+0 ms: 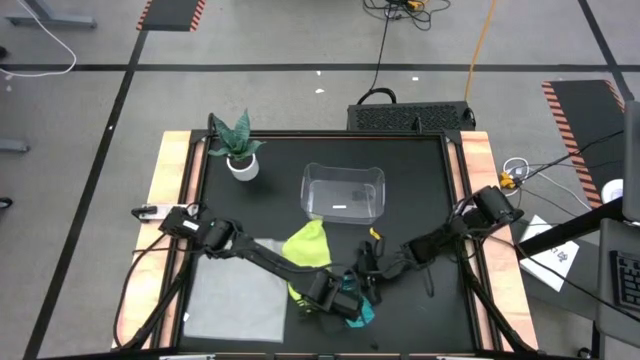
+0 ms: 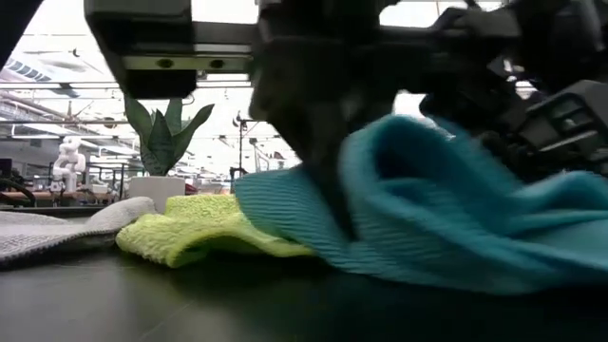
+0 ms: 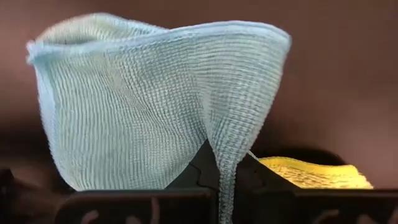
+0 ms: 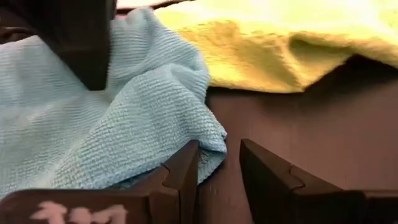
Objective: Fold microfiber towels
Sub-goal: Fold the blue towel
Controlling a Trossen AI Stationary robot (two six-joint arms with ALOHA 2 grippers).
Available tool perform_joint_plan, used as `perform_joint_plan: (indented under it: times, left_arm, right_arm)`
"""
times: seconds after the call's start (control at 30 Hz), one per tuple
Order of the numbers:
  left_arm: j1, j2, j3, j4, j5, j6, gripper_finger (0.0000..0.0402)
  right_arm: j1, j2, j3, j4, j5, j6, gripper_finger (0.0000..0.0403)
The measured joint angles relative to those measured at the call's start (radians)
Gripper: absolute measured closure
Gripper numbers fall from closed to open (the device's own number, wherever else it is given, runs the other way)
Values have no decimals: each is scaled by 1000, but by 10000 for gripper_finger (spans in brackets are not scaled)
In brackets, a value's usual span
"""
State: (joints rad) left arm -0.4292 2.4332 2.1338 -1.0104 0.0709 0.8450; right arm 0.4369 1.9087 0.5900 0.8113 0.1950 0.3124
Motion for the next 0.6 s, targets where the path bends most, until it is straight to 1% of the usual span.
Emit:
perform_joint_plan:
  times: [0.1,0.17,0.37,0.47,0.6]
  left_arm:
    - [-5,-13,0,-58,2,-31,394]
    - [-12,-25,0,-93,3,-45,394]
    - [-46,-36,0,-202,22,-57,393]
    - [-63,-37,0,-207,83,-3,394]
    - [-68,-37,0,-159,176,70,395]
  right_arm:
    - [-12,3,45,-56,-4,-8,289]
    - [-17,16,67,-59,-8,-15,289]
    - [-41,134,180,-22,-41,-19,289]
    - [-53,195,236,-11,-46,-17,289]
    - [-61,222,260,4,-62,-17,289]
